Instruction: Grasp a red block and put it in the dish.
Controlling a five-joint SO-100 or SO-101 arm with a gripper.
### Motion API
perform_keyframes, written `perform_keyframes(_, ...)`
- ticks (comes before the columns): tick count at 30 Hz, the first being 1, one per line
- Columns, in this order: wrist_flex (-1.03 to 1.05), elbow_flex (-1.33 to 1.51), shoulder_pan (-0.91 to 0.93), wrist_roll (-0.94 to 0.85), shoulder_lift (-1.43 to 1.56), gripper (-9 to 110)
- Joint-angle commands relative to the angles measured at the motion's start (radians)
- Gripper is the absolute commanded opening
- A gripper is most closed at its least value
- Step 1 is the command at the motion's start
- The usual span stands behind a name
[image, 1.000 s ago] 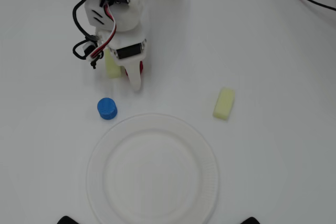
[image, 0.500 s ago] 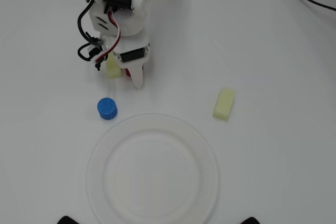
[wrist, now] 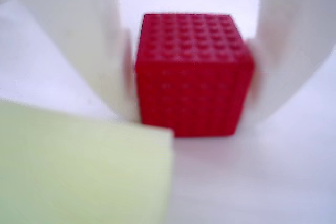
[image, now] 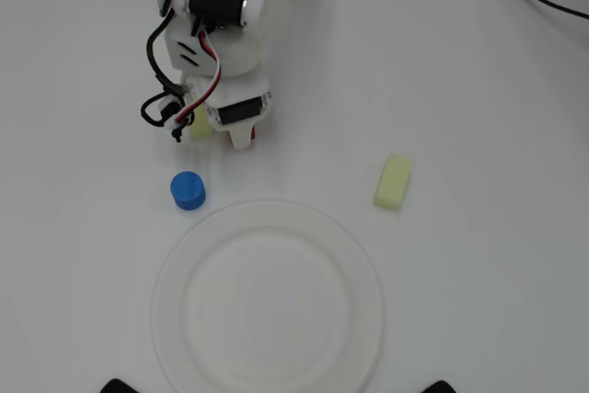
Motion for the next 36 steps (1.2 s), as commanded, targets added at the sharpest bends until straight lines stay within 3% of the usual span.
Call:
perform_keyframes(1,-0.002,-0.015,0.011,-0.002,-0.003,5)
perform_keyframes(11,-0.029,-0.06,0.035,0.049,0.133,0)
perform_keyframes(21,-0.267,-0.046,0.009,0.153,0.296,0)
perform_keyframes(30,-0.58,-0.044,-0.08,0.181,0.216,0)
perform_keyframes(36,-0.583,-0.16,-0.133,0.195,0.064,0)
